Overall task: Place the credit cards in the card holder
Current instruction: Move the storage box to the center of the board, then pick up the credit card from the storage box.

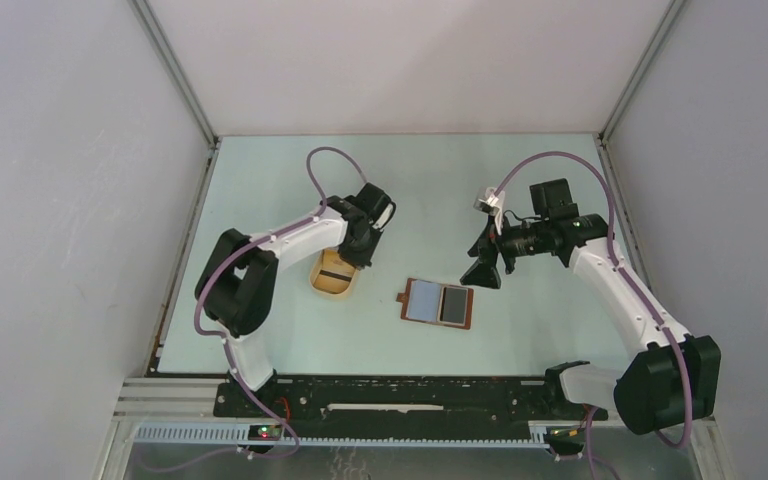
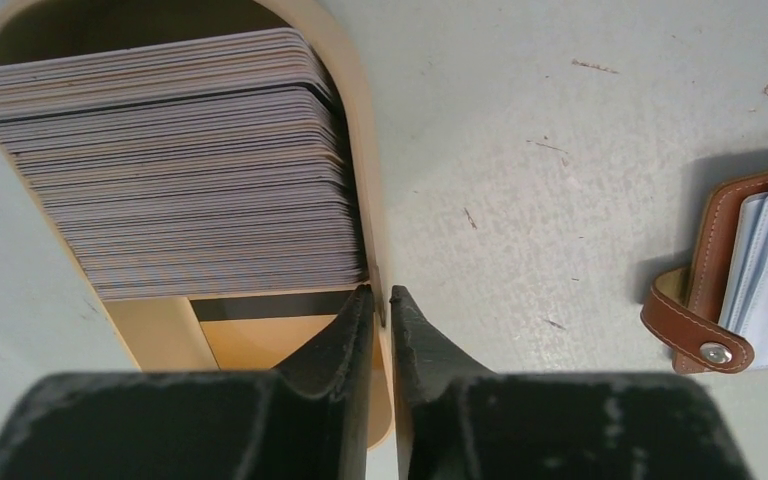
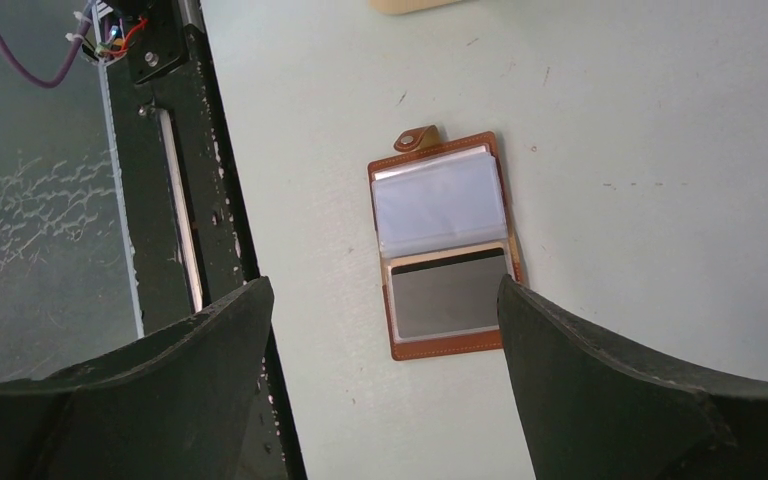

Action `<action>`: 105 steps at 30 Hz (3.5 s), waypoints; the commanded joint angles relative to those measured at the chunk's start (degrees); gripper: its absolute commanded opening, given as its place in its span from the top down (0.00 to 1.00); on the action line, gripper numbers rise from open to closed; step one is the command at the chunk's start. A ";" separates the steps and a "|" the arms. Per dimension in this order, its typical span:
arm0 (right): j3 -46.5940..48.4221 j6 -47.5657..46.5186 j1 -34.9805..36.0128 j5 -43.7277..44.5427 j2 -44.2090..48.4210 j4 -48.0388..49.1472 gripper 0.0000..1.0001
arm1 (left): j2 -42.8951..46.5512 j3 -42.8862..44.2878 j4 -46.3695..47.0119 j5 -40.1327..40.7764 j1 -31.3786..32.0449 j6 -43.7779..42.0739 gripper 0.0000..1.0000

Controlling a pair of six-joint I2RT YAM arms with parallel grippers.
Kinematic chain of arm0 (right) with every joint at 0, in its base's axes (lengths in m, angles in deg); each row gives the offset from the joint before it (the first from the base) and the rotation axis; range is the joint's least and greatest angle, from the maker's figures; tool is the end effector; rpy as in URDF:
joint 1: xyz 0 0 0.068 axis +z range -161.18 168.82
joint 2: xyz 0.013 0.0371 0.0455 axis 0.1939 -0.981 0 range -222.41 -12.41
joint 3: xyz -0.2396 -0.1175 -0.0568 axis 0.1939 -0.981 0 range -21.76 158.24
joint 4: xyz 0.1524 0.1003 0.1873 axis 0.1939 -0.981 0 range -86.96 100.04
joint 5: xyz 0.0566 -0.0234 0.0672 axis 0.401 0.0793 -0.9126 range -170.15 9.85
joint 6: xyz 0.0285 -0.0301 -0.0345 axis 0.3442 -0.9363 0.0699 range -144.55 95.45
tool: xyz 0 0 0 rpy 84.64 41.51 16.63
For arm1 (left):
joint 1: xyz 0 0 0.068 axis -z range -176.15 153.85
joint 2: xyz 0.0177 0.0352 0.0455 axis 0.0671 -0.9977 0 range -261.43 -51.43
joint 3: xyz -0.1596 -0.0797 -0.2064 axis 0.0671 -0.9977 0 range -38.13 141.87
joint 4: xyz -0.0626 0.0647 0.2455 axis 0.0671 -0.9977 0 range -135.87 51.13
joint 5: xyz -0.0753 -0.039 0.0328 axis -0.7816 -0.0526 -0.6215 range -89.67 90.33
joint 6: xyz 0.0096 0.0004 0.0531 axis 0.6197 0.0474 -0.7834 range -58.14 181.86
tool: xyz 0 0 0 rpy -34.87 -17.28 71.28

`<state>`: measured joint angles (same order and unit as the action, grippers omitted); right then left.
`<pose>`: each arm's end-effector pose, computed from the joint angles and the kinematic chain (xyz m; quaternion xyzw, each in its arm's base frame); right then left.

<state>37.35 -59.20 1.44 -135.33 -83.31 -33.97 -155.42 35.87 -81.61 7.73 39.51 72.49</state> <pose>0.2264 0.0806 0.2937 -0.4643 0.7215 0.3848 0.3403 0.2940 -0.2053 0.1947 0.2043 0.9653 -0.0002 0.1628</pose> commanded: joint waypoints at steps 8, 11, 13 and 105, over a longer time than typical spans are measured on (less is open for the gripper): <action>2.30 -1.38 -0.84 -1.84 1.98 -0.63 0.08 | 1.00 2.06 0.54 -3.98 -0.28 -5.15 0.97; 2.31 -1.47 -0.85 -1.85 1.98 -0.71 0.08 | 1.67 1.29 0.88 -5.05 0.16 -7.74 0.97; 2.31 -1.47 -0.85 -1.86 1.91 -0.69 0.08 | 2.14 0.79 1.16 -5.89 0.86 -10.02 0.97; 45.77 34.74 22.42 23.37 -54.72 4.14 0.34 | 50.60 -54.48 77.27 3.31 -5.95 17.57 0.00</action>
<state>80.56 -23.90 22.75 -111.70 -137.16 -28.90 -105.74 -16.81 -6.79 10.26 33.91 89.47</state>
